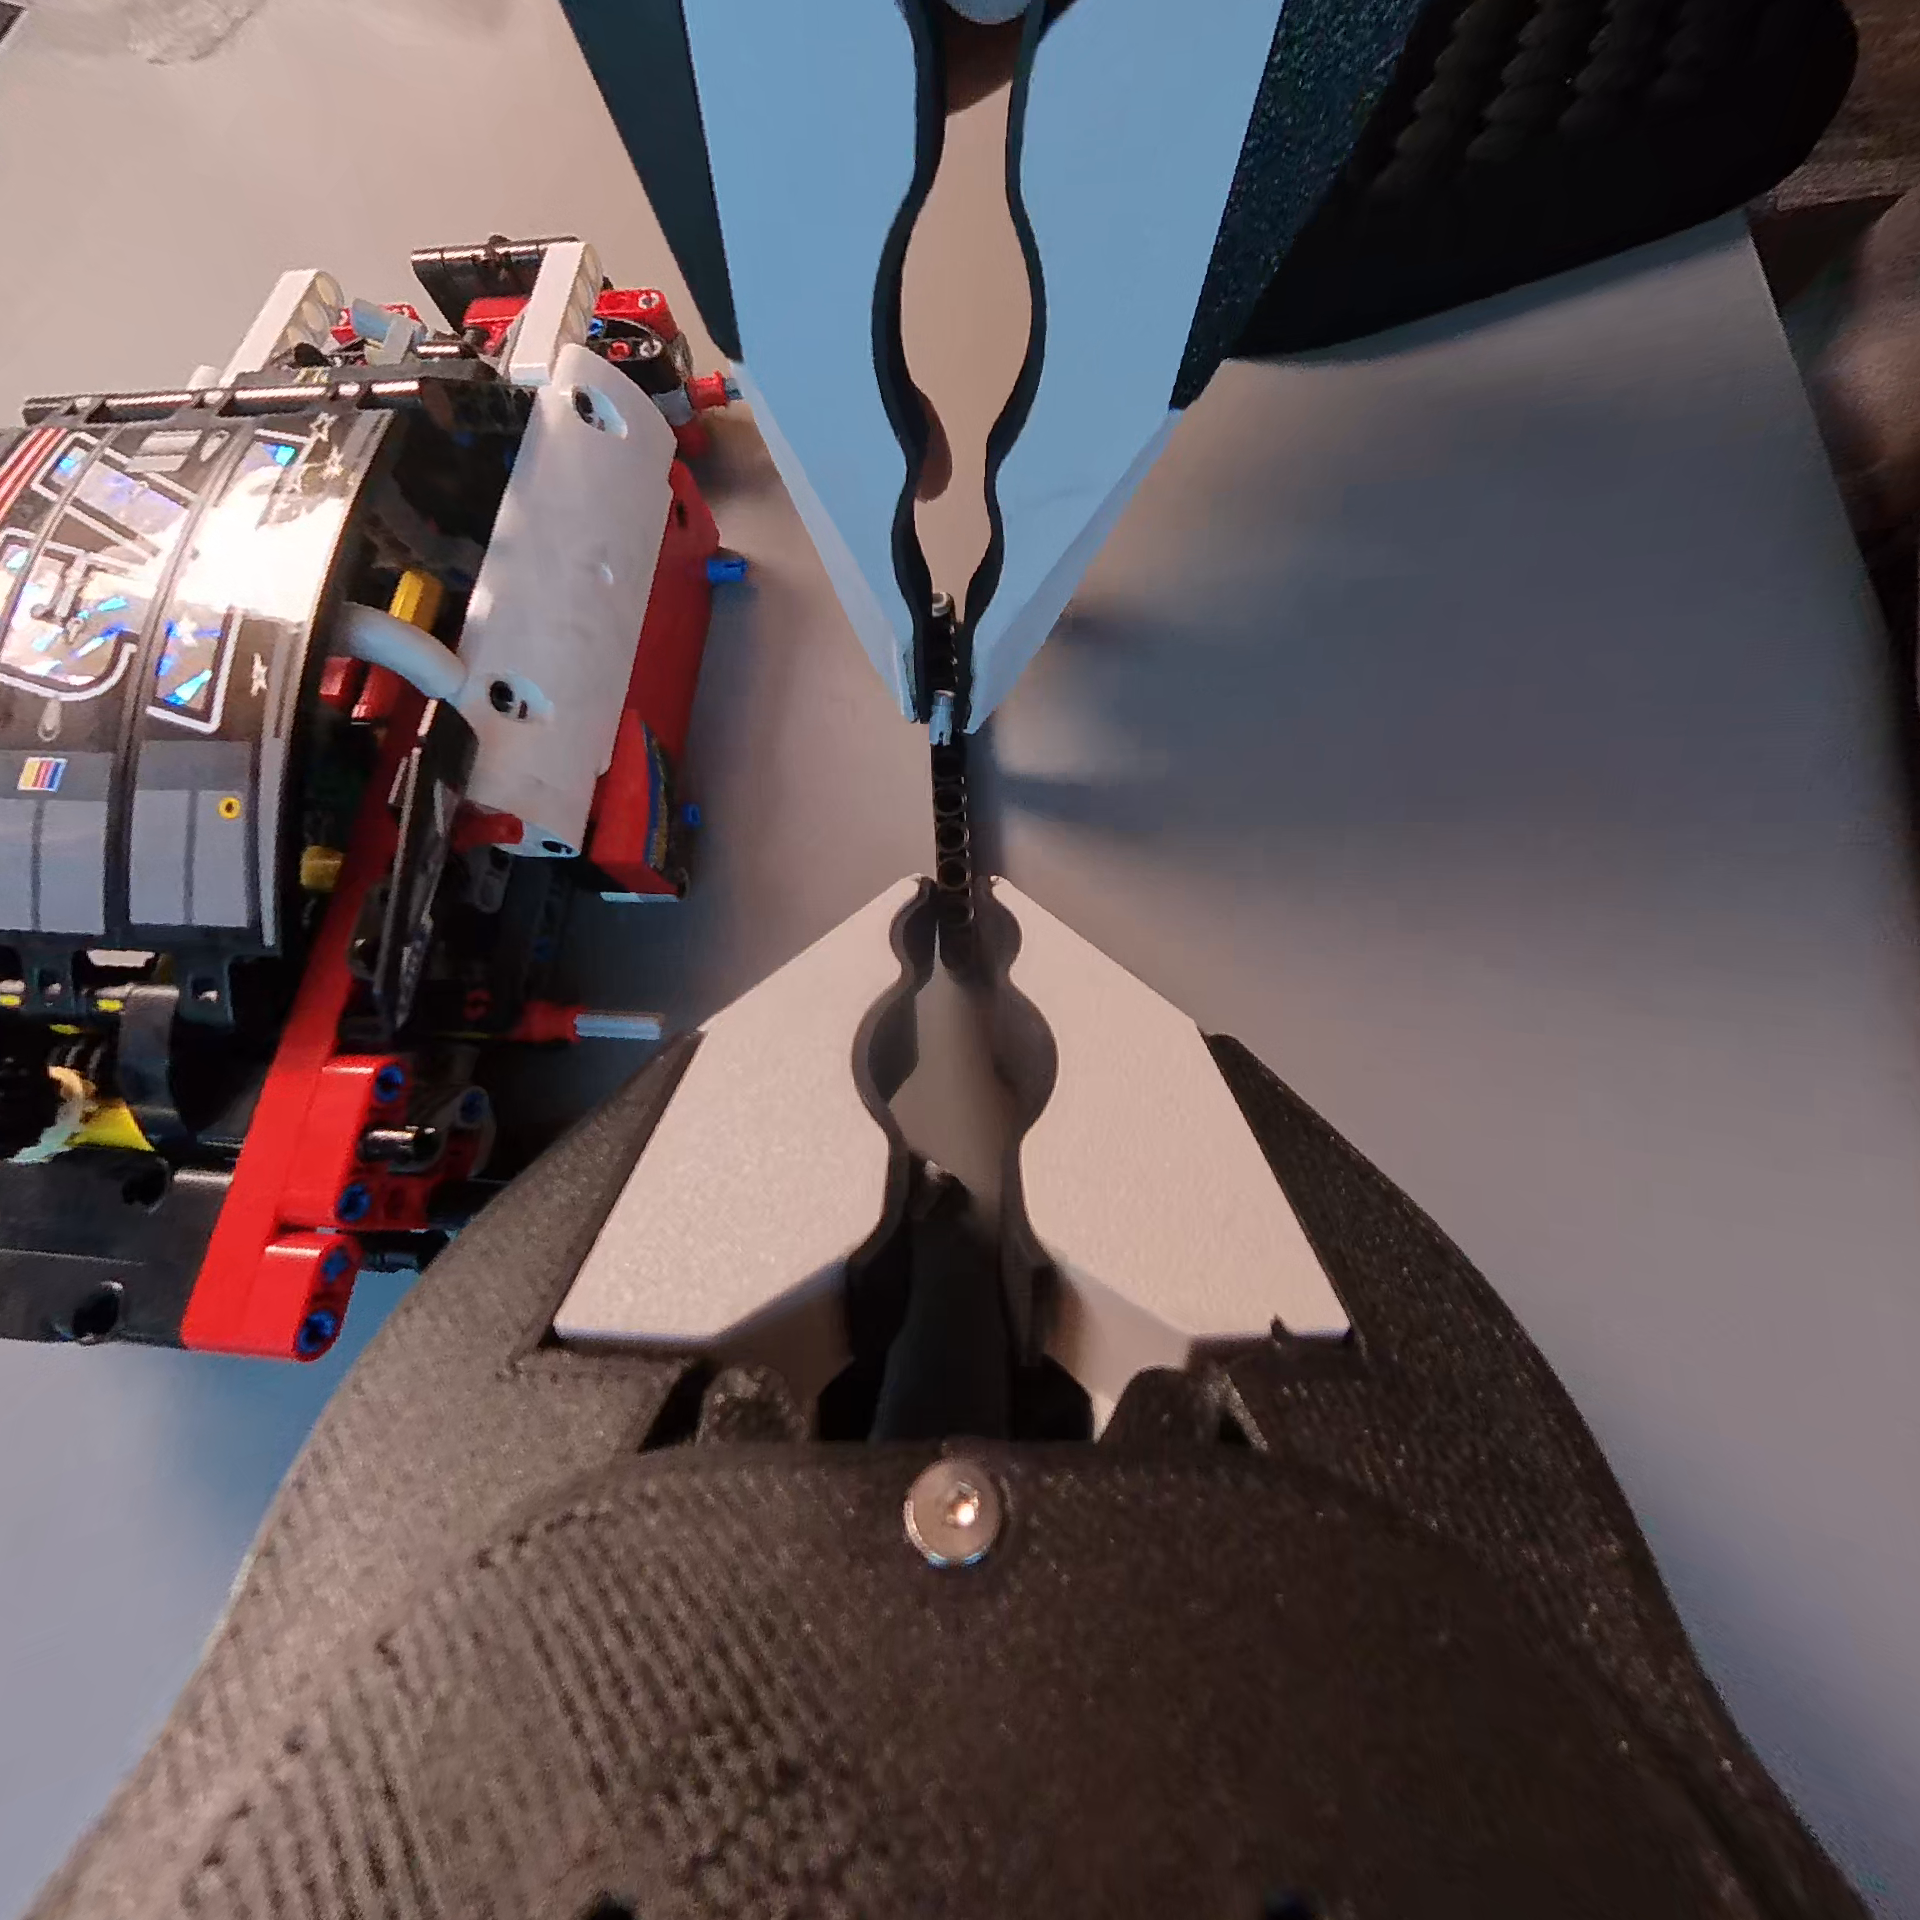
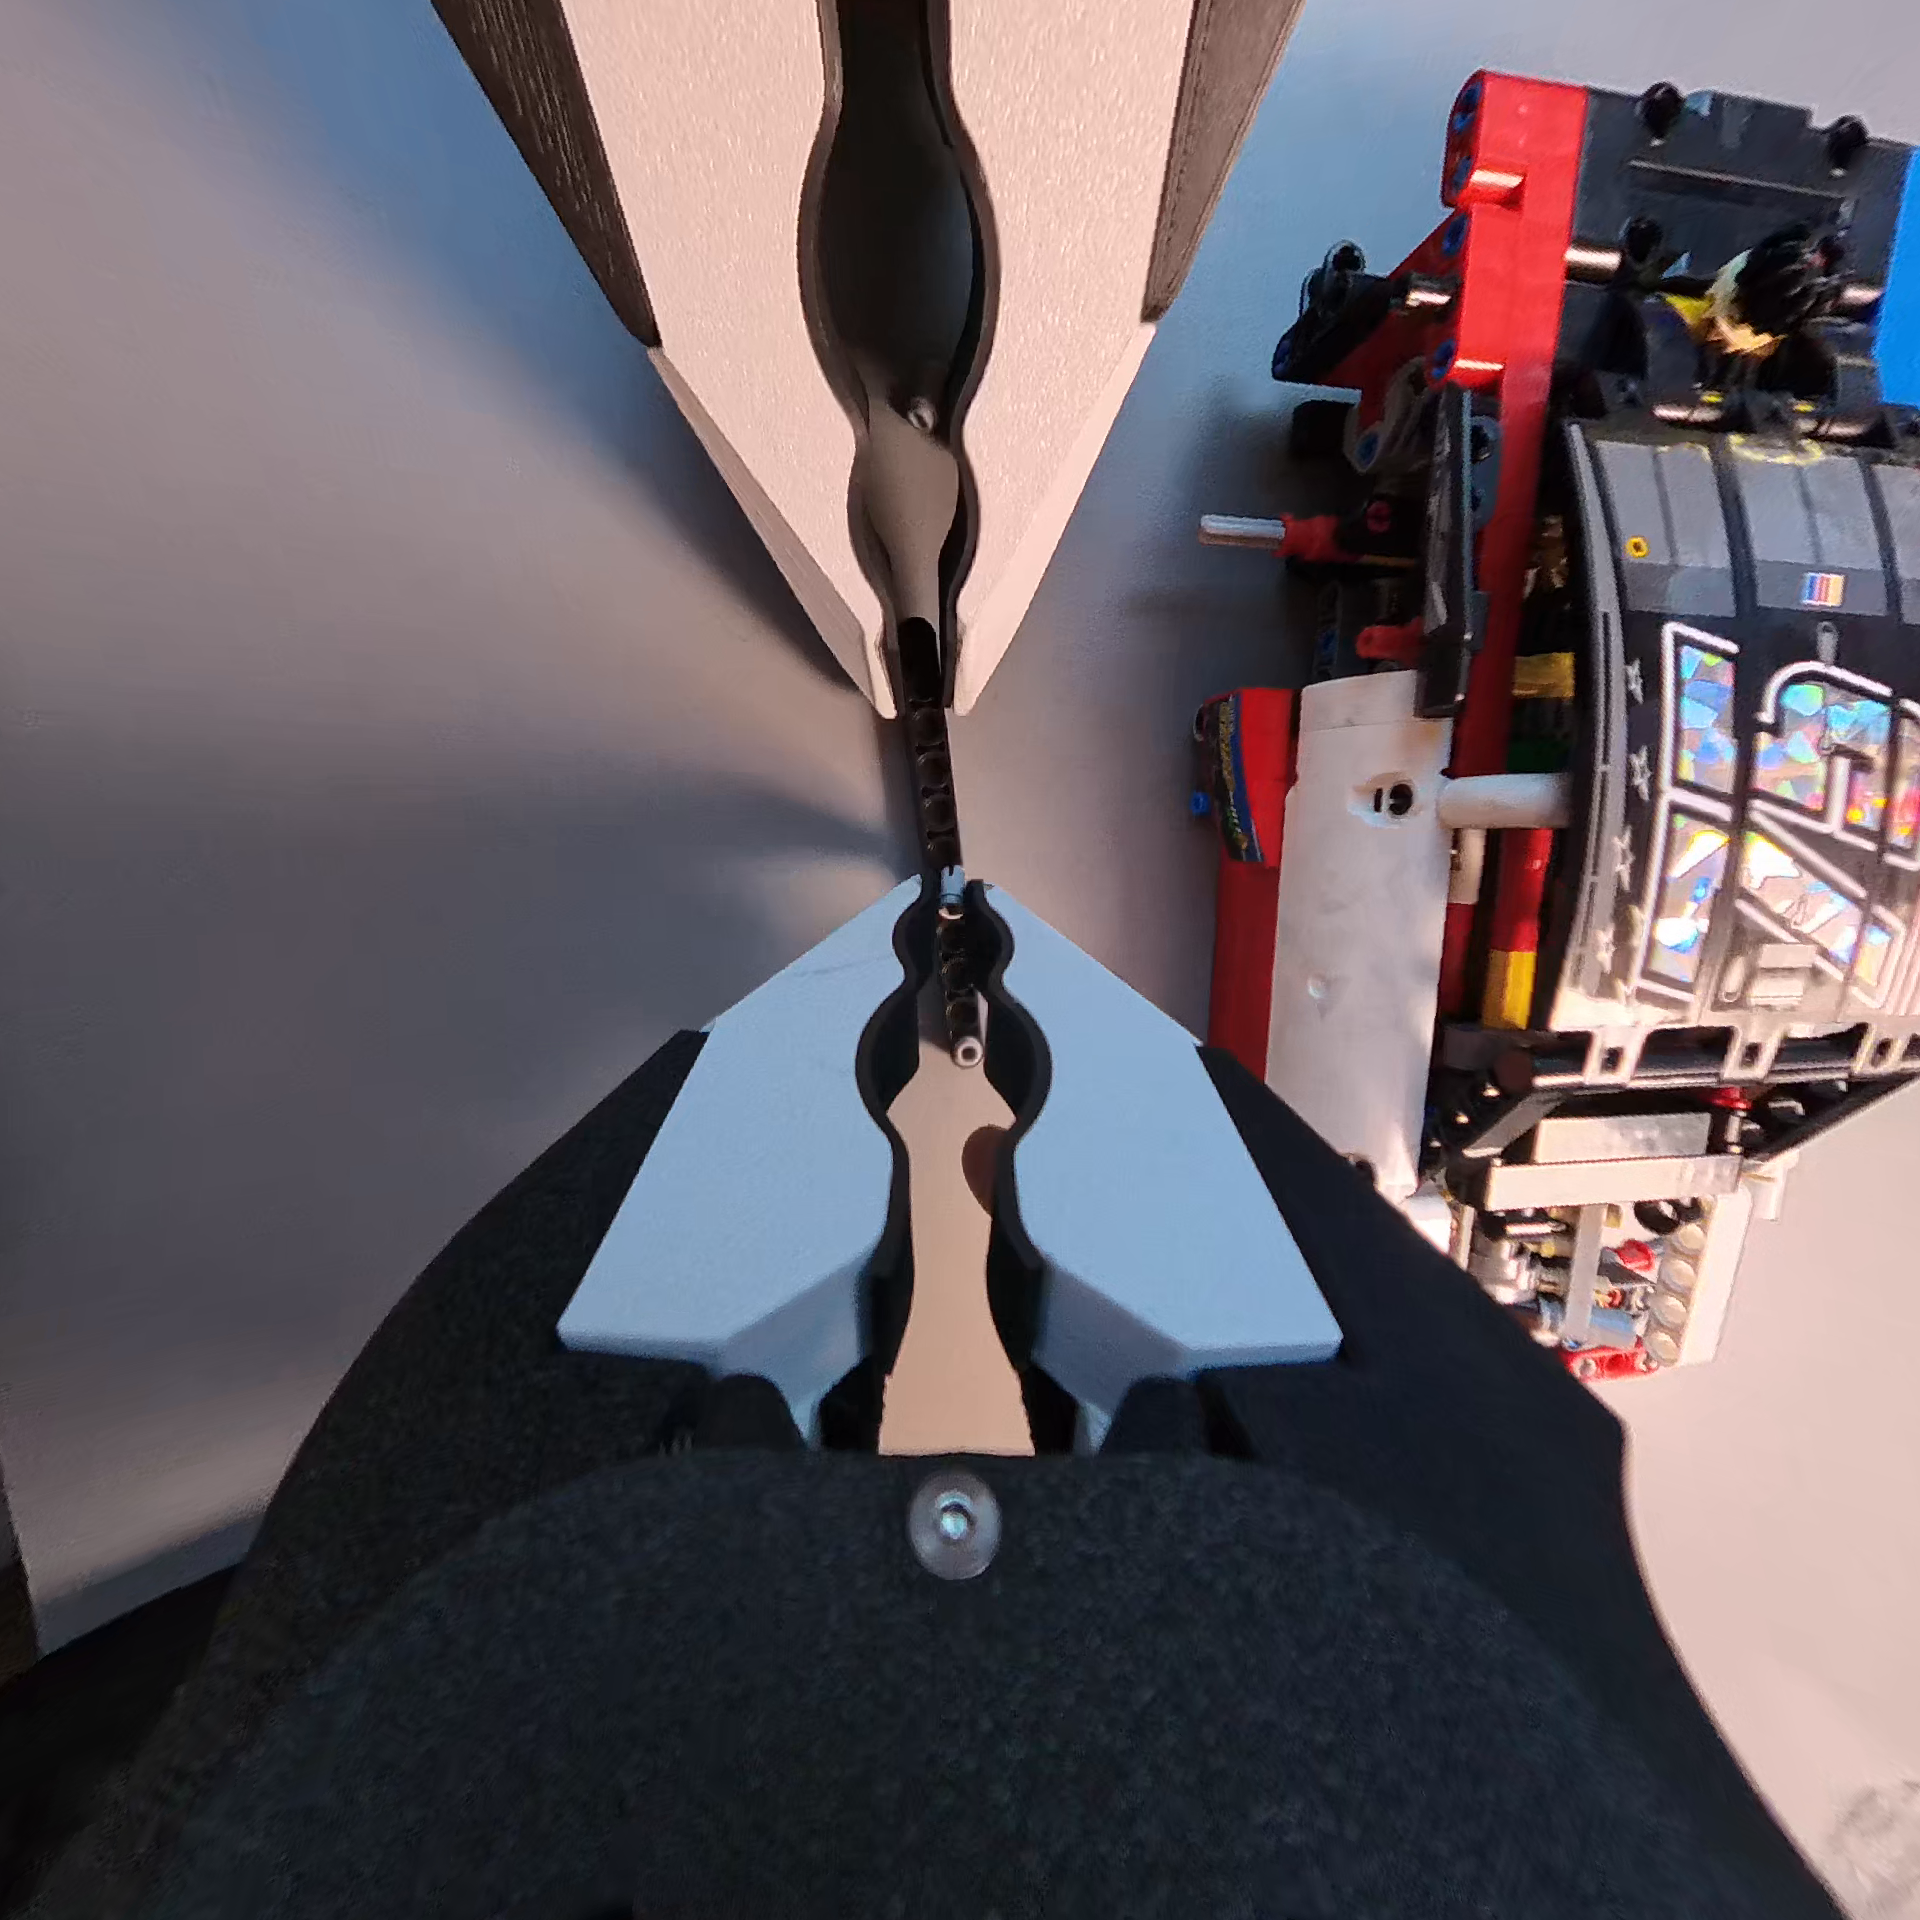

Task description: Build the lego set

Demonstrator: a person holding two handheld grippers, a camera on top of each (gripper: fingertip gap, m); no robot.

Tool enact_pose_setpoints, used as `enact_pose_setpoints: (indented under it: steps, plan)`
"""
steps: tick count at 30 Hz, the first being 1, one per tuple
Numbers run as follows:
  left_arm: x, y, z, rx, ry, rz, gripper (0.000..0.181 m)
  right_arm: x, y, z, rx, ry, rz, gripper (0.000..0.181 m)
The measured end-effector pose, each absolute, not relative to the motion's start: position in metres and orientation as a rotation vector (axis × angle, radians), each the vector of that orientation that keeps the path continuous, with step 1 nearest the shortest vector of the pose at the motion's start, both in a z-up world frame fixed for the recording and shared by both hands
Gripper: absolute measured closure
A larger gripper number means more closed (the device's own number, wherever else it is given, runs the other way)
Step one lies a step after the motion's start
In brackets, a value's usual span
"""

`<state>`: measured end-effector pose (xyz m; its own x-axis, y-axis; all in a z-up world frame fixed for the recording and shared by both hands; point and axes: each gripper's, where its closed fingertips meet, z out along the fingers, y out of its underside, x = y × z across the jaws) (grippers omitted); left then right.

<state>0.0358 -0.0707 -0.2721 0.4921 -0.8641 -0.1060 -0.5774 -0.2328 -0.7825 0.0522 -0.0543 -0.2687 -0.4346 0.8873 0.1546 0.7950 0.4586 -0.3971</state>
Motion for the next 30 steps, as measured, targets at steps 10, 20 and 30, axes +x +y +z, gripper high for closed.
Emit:
enact_pose_setpoints:
  steps: [10, 20, 30]
  plan:
    - [0.0364, -0.0714, -0.2723, -1.922, 1.203, -0.435, 0.176, 0.0511, -0.0587, -0.2721, -1.499, -2.466, 0.344, 0.18]
    - [0.0373, -0.0719, -0.2725, -1.883, 1.229, -0.365, 0.176, 0.0506, -0.0576, -0.2726, -1.786, -2.556, 0.242, 0.18]
    - [0.0375, -0.0726, -0.2726, -1.871, 1.245, -0.359, 0.176, 0.0564, -0.0599, -0.2745, -2.12, -2.569, 0.163, 0.179]
